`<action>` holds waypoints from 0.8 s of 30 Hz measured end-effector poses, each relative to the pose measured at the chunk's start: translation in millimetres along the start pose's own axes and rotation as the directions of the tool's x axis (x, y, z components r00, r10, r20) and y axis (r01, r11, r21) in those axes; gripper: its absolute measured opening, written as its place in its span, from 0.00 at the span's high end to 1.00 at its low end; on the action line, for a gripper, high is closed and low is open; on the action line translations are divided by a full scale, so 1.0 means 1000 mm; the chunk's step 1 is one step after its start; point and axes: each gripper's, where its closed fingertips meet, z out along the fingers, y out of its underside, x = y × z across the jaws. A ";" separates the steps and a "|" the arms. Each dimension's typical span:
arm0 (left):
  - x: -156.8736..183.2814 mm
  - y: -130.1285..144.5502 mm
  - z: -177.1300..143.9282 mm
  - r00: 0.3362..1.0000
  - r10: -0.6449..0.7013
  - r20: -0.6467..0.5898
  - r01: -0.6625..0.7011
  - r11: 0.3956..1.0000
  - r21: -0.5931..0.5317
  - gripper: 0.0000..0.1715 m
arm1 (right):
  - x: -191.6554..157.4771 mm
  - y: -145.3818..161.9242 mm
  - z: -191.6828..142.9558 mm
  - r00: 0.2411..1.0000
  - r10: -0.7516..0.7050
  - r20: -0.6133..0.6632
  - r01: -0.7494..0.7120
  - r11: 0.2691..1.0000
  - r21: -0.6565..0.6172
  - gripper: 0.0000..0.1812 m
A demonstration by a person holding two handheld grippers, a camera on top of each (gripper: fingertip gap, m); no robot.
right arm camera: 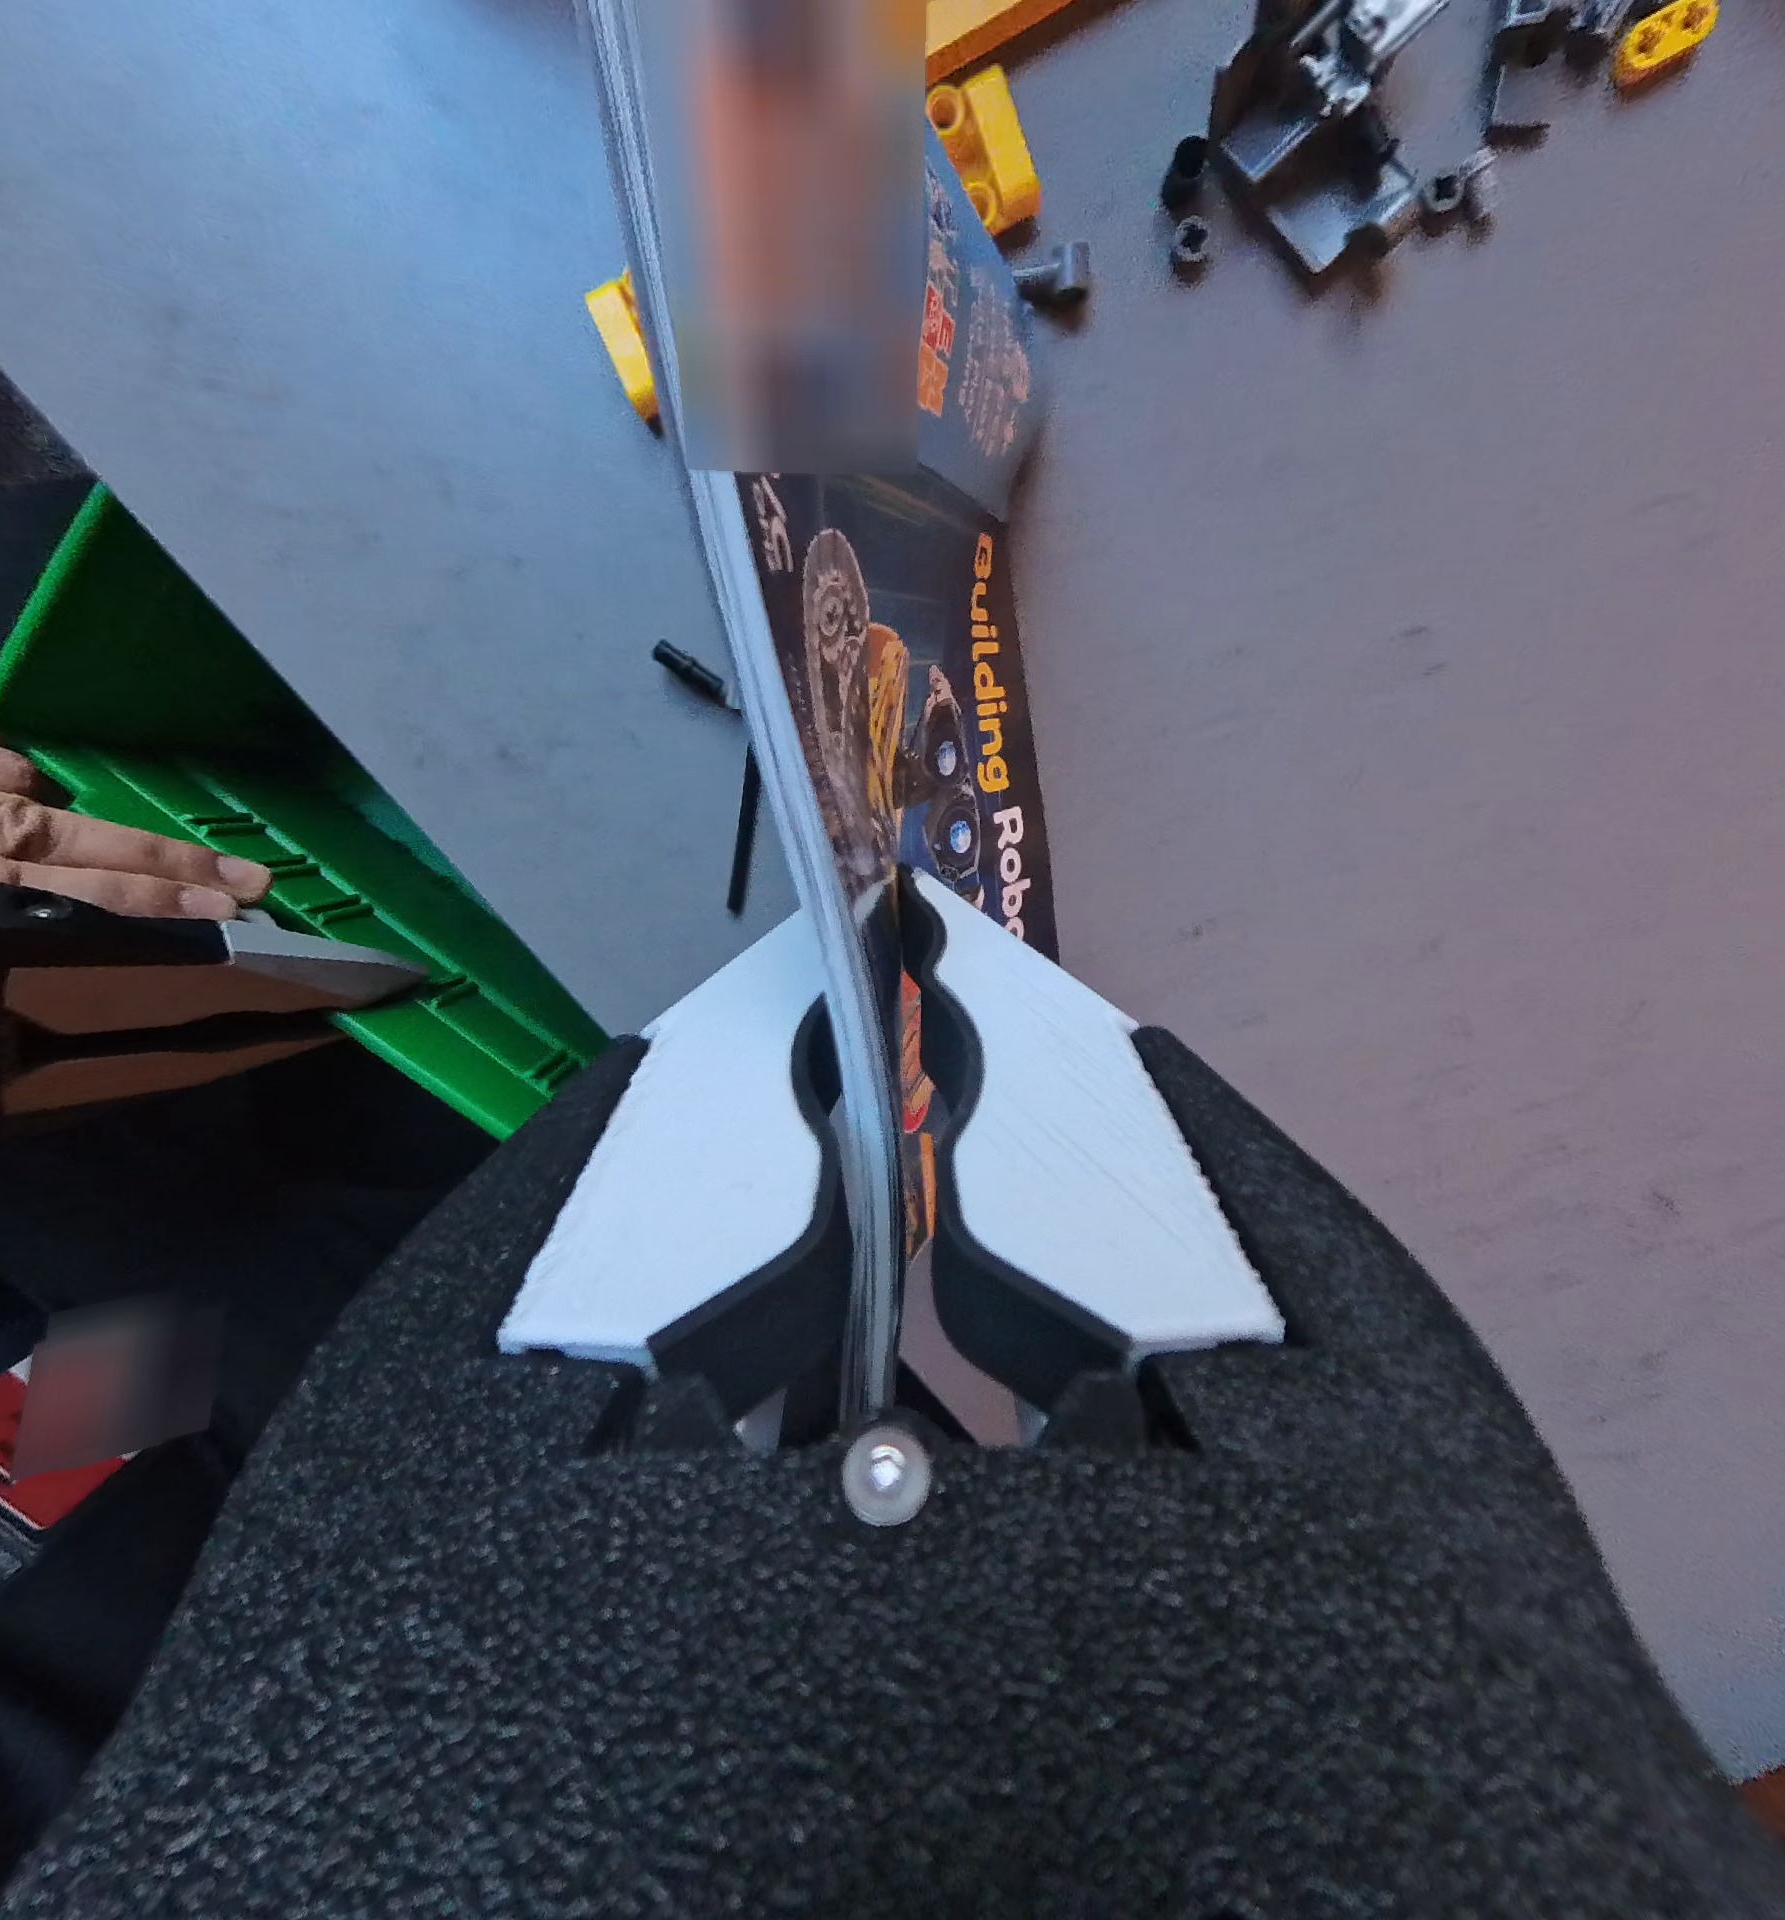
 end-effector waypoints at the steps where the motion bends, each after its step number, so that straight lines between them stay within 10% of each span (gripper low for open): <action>1: -0.001 -0.002 0.000 1.000 0.002 0.003 -0.002 1.000 0.003 0.98 | -0.003 0.001 -0.001 1.000 0.002 0.001 -0.002 1.000 0.005 1.00; 14: 0.003 -0.010 -0.004 0.999 0.049 -0.003 -0.049 0.999 -0.007 0.98 | 0.038 0.016 -0.030 0.983 0.046 -0.177 -0.040 0.999 0.033 1.00; 24: 0.002 -0.007 -0.002 0.999 0.050 -0.013 -0.050 0.998 -0.025 0.98 | -0.005 0.010 -0.007 0.994 0.100 0.049 -0.101 0.995 0.007 1.00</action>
